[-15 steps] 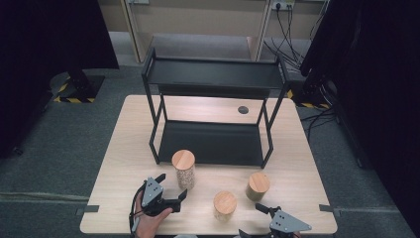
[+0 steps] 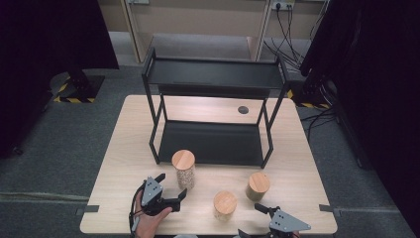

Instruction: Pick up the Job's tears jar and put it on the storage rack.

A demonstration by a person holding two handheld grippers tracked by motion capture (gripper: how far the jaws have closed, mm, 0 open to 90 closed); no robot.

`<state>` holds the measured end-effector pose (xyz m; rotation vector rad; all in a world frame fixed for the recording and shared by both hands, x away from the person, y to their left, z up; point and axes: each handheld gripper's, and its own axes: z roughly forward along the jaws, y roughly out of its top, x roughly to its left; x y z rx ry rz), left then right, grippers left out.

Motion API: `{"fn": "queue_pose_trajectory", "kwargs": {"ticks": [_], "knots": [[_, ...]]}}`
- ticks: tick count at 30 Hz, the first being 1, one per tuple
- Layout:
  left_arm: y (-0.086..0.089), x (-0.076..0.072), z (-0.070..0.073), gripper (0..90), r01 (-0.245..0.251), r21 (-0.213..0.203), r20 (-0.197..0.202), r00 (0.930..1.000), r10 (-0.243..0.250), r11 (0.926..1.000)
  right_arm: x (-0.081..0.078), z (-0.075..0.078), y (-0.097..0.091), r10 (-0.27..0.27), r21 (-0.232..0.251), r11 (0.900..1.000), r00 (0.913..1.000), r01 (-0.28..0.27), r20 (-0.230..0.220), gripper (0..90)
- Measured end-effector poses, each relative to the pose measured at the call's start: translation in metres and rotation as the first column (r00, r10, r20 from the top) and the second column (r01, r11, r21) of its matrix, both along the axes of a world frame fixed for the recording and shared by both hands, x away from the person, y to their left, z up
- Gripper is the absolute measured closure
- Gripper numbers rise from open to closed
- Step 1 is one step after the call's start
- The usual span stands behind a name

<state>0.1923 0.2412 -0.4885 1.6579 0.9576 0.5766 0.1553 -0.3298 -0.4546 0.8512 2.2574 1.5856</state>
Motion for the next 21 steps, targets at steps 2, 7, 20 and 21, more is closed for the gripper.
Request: {"fn": "queue_pose_trajectory", "kwargs": {"ticks": [2, 7, 20, 21], "knots": [[-0.0001, 0.0005, 0.0001, 2.3, 0.000, 0.001, -0.001, 1.0000, 0.000, 1.0000, 0.0003, -0.0001, 0.0006, 0.003, -0.001, 1.0000, 1.0000, -0.003, 0.000, 1.5], [0.0006, 0.0000, 0.0008, 2.3, -0.004, -0.002, 0.002, 1.0000, 0.004, 1.0000, 0.0010, -0.0002, 0.0016, 0.005, -0.003, 1.0000, 1.0000, -0.005, -0.006, 1.5], [-0.0018, 0.0019, 0.0058, 2.4, 0.005, 0.002, 0.013, 0.9999, -0.005, 1.0000, 0.0018, -0.0005, 0.0025, 0.004, -0.005, 1.0000, 1.0000, -0.004, -0.008, 1.5], [-0.0027, 0.0025, 0.0065, 2.4, 0.004, 0.000, 0.012, 0.9999, -0.004, 1.0000, 0.0019, -0.0006, 0.0026, 0.005, -0.005, 1.0000, 1.0000, -0.005, -0.008, 1.5]]}}
